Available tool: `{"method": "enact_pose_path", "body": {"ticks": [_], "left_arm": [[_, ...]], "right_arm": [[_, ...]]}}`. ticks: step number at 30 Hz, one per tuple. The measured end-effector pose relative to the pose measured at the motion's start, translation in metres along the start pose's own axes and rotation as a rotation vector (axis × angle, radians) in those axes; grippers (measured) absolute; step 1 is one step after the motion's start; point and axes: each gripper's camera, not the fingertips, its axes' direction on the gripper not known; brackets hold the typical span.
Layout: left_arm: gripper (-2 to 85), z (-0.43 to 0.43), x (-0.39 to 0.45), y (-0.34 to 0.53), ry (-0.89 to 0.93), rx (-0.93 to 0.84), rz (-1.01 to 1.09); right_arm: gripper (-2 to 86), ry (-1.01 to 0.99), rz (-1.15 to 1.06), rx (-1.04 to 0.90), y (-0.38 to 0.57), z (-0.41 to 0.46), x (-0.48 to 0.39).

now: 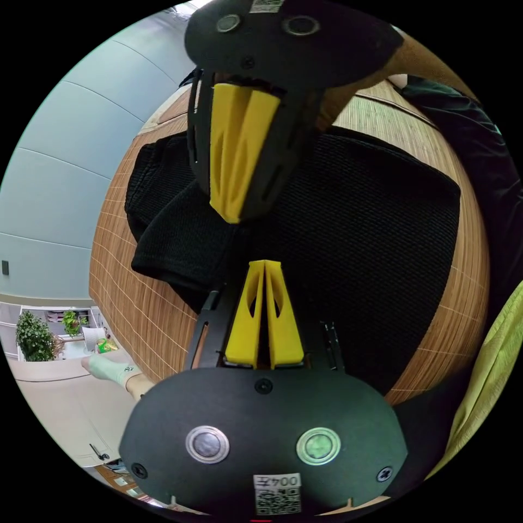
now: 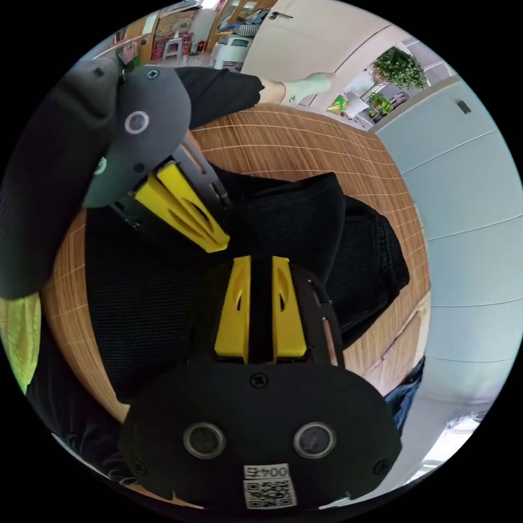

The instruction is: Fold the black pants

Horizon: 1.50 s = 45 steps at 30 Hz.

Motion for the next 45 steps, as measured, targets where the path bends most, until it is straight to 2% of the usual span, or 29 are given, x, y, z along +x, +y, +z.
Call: {"method": "enact_pose_path", "body": {"ticks": [2,3,5,7,9,10,12,13,16,19,21,22,26,29,33,34,37,39,41,43,44,45], "left_arm": [[0.1,0.0,-0.001,0.002,0.004,0.004,-0.005],[0.1,0.0,-0.001,0.003,0.004,0.004,-0.005],[0.1,0.001,-0.001,0.004,-0.002,0.0,0.002],[0.0,0.001,0.0,0.005,-0.009,-0.001,0.006],[0.0,0.002,0.001,0.007,-0.012,0.0,0.004],[0.0,0.002,0.0,0.009,-0.013,0.001,0.003],[0.0,0.003,-0.001,0.011,-0.009,-0.002,0.005],[0.0,0.003,-0.001,0.011,-0.008,-0.004,0.006],[0.0,0.005,-0.003,0.015,0.003,-0.002,0.0],[0.0,0.006,0.0,0.021,-0.015,0.006,0.006],[0.0,0.003,-0.001,0.024,-0.006,0.007,-0.013],[0.0,0.003,-0.001,0.025,-0.006,0.008,-0.012],[0.0,0.0,-0.002,0.03,0.001,0.004,-0.006],[0.0,-0.003,-0.001,0.035,0.005,0.004,-0.005],[0.1,-0.005,0.0,0.042,0.007,0.009,-0.013],[0.1,-0.006,0.0,0.044,0.008,0.01,-0.015],[0.1,-0.008,0.002,0.048,0.01,0.008,-0.015],[0.1,-0.009,0.003,0.051,0.006,0.004,-0.011],[0.1,-0.011,0.007,0.055,-0.001,0.003,-0.01],[0.1,-0.012,0.009,0.058,-0.006,0.005,-0.013],[0.1,-0.013,0.01,0.061,-0.006,0.008,-0.019],[0.1,-0.013,0.01,0.062,-0.004,0.009,-0.024]], "right_arm": [[0.5,0.074,0.014,0.013,0.004,-0.006,0.008],[0.0,0.075,0.096,0.059,0.012,-0.015,0.024],[-0.3,0.015,0.283,0.116,0.031,-0.025,0.059],[-0.2,-0.02,0.599,0.193,0.076,-0.028,0.11],[0.3,-0.088,0.739,0.219,0.109,-0.022,0.137],[0.9,-0.184,0.722,0.277,0.121,-0.023,0.141],[4.7,-0.25,0.594,0.332,0.119,-0.031,0.123],[8.8,-0.247,0.472,0.28,0.106,-0.033,0.101],[13.3,-0.162,0.19,0.118,0.076,-0.023,0.033],[11.0,-0.089,0.016,0.039,0.067,-0.005,-0.013],[3.2,-0.054,0.019,0.026,0.072,0.001,-0.02],[1.9,-0.001,0.036,0.046,0.081,0.0,-0.018],[0.4,-0.059,0.335,0.144,0.122,-0.016,0.031],[0.8,-0.083,0.654,0.243,0.174,-0.022,0.077],[3.8,-0.239,1.056,0.123,0.239,0.027,0.118],[5.0,-0.235,1.161,0.108,0.255,0.035,0.117],[6.0,-0.139,1.277,0.191,0.279,0.019,0.095],[4.0,-0.049,1.252,0.255,0.279,0.004,0.071],[2.9,-0.019,1.108,0.27,0.259,-0.003,0.046],[5.0,-0.001,0.912,0.15,0.222,0.01,0.021],[5.5,0.014,0.889,0.097,0.216,0.017,0.017],[6.0,0.014,0.863,-0.036,0.208,0.039,0.012]]}}
